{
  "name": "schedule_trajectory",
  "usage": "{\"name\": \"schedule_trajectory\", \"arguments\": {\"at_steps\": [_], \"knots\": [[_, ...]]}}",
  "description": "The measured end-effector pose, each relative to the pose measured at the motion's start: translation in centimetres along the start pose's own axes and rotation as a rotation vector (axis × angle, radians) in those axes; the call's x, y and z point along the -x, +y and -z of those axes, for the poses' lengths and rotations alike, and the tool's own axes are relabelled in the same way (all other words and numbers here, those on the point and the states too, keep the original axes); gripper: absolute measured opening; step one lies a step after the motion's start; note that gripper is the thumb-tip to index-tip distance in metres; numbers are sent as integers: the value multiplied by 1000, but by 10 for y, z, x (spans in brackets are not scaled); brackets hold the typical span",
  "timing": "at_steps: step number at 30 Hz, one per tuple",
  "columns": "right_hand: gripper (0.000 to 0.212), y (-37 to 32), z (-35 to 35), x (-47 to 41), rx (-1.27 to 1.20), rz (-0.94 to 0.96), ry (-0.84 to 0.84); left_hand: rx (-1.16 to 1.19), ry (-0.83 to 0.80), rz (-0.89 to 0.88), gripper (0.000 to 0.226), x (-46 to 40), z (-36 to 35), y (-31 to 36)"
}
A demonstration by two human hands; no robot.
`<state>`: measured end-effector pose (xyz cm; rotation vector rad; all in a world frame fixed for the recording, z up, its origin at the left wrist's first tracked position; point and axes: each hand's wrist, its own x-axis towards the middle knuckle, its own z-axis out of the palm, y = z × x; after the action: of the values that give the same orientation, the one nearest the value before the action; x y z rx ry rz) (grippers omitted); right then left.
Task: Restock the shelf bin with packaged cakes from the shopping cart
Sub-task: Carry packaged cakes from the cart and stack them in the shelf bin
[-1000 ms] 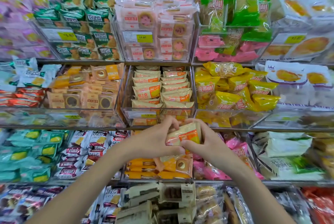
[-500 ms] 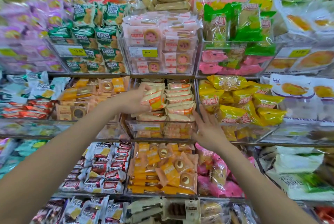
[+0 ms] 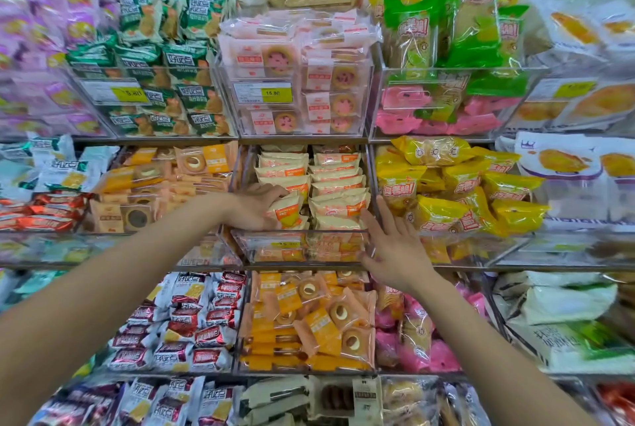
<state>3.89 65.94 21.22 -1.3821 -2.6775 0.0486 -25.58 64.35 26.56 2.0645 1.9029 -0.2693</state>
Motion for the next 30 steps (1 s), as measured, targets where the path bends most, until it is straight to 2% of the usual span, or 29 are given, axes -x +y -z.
{"name": "schedule_trajectory", "arguments": {"at_steps": [7,10,15,20,22,25,30], "knots": [[76,0,-2,0,25,2,7,226,156,-131,61,9,11,-1],[77,0,-3,0,32,2,14,79,268,-140,63,6,23,-1],[77,1,-3,-1,26,3,14,-148,104,-48,76,-7,-2,5],[77,0,-4,0,30,3,23,-82,106,-40,80,-7,-8,-3],[77,0,-3,0,31,0,24,-22,173,-35,87,-5,-12,-1],[77,0,-4,-1,31,0,22,-15,355,-15,87,-9,-23,4],[76,0,-4,0,32,5,32,-45,412,2,88,-17,-28,13]]}}
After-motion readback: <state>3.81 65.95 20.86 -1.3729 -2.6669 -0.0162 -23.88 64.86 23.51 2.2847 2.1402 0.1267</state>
